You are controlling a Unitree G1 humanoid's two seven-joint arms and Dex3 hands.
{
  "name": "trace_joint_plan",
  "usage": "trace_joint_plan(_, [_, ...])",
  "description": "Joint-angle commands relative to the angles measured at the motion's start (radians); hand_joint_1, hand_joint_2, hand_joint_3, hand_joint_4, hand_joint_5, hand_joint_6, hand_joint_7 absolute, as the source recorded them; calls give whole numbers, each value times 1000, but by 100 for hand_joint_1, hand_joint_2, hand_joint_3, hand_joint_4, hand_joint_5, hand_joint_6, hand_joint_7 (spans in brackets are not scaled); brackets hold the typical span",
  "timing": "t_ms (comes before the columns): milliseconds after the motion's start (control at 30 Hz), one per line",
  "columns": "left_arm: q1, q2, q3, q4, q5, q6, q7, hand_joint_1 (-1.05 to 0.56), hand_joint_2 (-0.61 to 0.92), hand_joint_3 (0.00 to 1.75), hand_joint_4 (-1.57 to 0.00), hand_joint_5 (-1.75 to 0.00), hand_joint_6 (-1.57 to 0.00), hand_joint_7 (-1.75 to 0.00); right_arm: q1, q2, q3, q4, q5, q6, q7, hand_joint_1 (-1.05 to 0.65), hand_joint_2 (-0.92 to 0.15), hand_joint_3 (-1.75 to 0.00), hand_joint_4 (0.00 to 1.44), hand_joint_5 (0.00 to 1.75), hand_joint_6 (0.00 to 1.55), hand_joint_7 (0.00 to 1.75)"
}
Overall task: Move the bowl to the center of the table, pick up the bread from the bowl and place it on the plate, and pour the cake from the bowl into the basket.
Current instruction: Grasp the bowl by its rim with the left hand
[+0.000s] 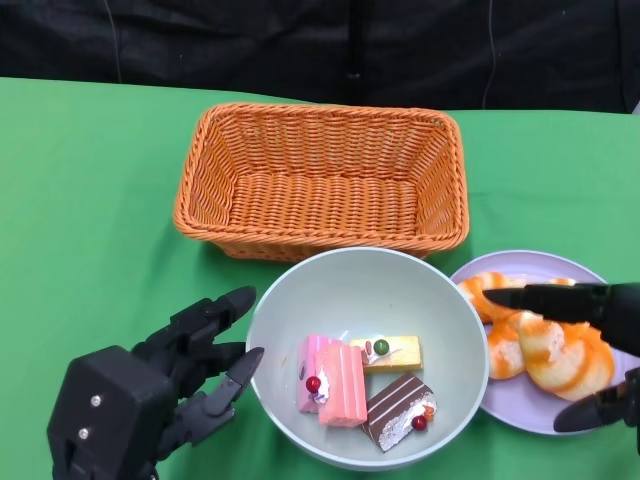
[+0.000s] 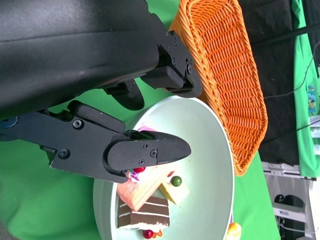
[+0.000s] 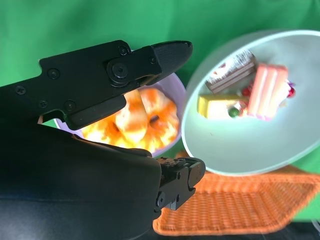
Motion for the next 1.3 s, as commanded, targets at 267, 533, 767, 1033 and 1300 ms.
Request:
trace_joint_plan(267, [13, 150, 46, -103, 56, -68, -60, -53, 92, 44, -26, -79, -50, 0, 112, 196, -92, -71, -19, -95, -318, -32, -92, -19, 40, 33, 35, 13])
trace_joint_plan(533, [24, 290, 71, -223, 113, -86, -135, -49, 92, 41, -27, -79, -51, -1, 168, 345, -145, 65, 85, -402, -503, -9, -82, -36, 56, 96, 53, 57])
trace_joint_plan(767, [51, 399, 35, -208, 284, -347, -128, -49, 92, 29, -24, -75, -51, -1, 204, 430, -123, 119, 129, -509, -544, 4, -55, -108, 73, 113, 64, 91])
trace_joint_plan(1033, [-3, 447, 23, -56, 546, -726, 18, -56, 92, 9, -18, -96, -63, -9, 214, 458, -102, 109, 157, -488, -535, 4, -64, -94, 71, 122, 61, 96])
trace_joint_plan(1300, [-75, 472, 3, 30, 747, -874, 122, -50, 85, 1, -22, -95, -66, -11, 199, 482, -108, 121, 179, -498, -543, 8, -58, -105, 73, 122, 61, 99])
